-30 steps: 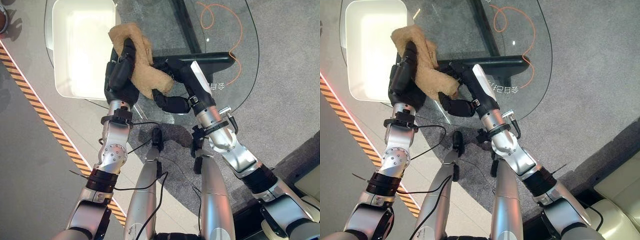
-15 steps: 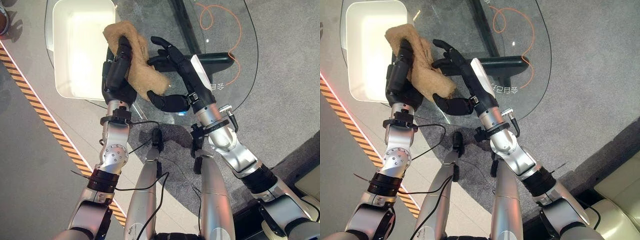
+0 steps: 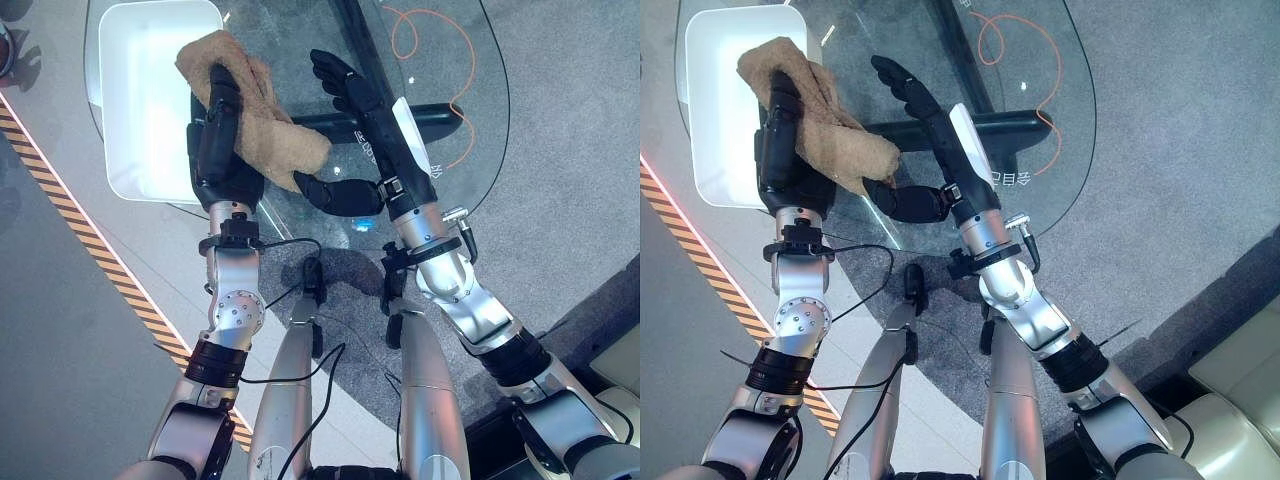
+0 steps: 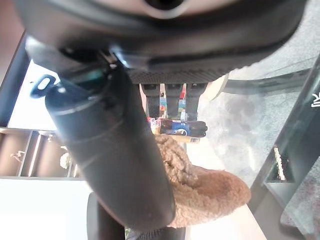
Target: Wipe the table with a cloth and put it in the basket.
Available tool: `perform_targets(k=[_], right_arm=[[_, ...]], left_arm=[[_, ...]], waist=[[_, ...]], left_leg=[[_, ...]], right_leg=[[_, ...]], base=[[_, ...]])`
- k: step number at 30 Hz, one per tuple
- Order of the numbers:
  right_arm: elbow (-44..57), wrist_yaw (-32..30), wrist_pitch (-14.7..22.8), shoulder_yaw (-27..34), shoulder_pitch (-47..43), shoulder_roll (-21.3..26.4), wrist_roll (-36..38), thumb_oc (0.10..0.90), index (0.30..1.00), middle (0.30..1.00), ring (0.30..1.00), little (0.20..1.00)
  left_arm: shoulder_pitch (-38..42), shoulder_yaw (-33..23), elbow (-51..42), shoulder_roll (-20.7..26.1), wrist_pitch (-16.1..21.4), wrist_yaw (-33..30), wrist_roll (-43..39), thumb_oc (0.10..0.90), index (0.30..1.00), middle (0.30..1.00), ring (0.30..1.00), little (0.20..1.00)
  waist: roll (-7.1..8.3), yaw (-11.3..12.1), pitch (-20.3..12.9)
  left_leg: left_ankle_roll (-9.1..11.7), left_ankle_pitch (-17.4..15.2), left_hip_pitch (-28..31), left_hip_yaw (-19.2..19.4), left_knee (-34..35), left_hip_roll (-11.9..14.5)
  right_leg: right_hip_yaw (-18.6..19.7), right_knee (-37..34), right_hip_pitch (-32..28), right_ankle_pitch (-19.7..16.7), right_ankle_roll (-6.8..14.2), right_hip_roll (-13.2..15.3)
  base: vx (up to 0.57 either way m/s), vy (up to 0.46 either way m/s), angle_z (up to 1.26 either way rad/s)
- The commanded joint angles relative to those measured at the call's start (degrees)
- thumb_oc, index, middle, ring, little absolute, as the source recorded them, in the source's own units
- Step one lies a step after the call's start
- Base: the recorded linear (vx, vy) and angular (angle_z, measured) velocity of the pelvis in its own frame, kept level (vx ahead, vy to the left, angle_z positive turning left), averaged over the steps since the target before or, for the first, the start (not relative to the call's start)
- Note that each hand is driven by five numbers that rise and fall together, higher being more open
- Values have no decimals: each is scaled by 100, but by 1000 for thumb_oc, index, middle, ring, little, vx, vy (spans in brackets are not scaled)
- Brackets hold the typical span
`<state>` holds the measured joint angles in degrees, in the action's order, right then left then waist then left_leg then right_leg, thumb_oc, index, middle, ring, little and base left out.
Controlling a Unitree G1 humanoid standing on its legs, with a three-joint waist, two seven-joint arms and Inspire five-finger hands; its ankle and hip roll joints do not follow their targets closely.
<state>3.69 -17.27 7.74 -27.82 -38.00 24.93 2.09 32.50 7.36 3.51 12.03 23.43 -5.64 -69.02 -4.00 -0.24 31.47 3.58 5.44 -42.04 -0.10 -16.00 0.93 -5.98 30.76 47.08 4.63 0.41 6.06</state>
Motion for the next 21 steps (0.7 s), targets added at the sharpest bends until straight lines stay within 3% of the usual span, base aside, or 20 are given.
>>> perform_targets(k=[1,21], right_arm=[[1189,-328,872,615,-448,-316,-282,800,900,900,900,900],[548,-1258,1118,1226,20,-74,-373,800,900,900,900,900]], left_arm=[[475,-495,-1055,242,810,185,673,100,300,300,300,200],[471,-968,-700,606,1240,-607,1574,100,300,300,300,200]], waist=[[101,72,-168],[79,-44,-168]], left_leg=[[-187,-544,182,346,-282,-410],[-169,-576,194,405,-285,-359]], right_leg=[[-338,-436,-407,150,99,-290],[-255,-397,-387,196,78,-297]], base=[[0,0,0],[0,0,0]])
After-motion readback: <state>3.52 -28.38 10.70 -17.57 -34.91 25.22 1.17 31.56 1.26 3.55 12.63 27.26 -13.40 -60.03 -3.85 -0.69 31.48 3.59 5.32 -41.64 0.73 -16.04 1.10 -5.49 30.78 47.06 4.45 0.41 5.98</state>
